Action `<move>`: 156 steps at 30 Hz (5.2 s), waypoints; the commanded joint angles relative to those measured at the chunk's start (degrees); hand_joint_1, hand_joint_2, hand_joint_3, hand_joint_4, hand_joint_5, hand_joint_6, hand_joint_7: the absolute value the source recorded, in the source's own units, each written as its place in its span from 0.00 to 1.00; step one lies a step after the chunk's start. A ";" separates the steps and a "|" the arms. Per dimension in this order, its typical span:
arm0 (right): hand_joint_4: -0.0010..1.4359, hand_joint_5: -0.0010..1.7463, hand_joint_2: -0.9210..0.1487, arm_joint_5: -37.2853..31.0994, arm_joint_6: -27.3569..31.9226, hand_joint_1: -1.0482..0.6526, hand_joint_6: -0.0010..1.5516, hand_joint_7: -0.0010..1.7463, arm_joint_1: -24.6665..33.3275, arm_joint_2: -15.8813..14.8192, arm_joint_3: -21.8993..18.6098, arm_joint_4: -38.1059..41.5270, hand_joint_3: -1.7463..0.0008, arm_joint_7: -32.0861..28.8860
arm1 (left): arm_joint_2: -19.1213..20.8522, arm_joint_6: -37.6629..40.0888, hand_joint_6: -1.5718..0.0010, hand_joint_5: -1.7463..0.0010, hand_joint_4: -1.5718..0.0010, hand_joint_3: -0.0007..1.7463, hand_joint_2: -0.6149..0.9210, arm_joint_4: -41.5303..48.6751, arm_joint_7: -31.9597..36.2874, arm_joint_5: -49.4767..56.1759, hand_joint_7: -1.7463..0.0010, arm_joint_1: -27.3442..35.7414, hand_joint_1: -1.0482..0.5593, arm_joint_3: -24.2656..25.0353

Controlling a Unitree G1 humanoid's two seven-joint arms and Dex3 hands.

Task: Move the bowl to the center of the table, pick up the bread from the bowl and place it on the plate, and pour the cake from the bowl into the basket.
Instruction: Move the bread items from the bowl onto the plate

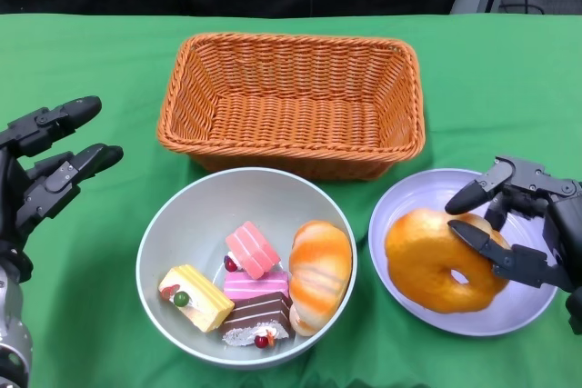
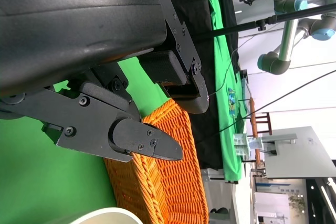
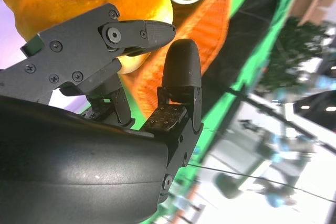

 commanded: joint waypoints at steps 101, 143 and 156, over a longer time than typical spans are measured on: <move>0.42 0.04 0.00 -42.17 -15.96 0.38 0.37 0.00 -21.16 -5.42 15.14 35.38 0.96 -56.27 | 1.49 -0.90 0.42 1.00 0.31 0.04 1.00 0.92 -0.43 0.91 1.00 0.47 0.43 -0.36; 0.44 0.04 0.01 -8.22 -12.69 0.26 0.38 0.01 -16.55 -7.37 15.00 0.44 0.99 10.65 | 0.99 -1.94 0.42 1.00 0.31 0.05 1.00 0.80 -0.17 1.51 1.00 0.79 0.43 -1.36; 0.43 0.02 0.07 -8.62 -11.56 0.25 0.39 0.00 -22.36 -7.71 15.65 3.40 1.00 22.60 | 0.81 -1.95 0.42 1.00 0.32 0.05 1.00 0.76 0.58 1.98 1.00 0.81 0.41 -1.88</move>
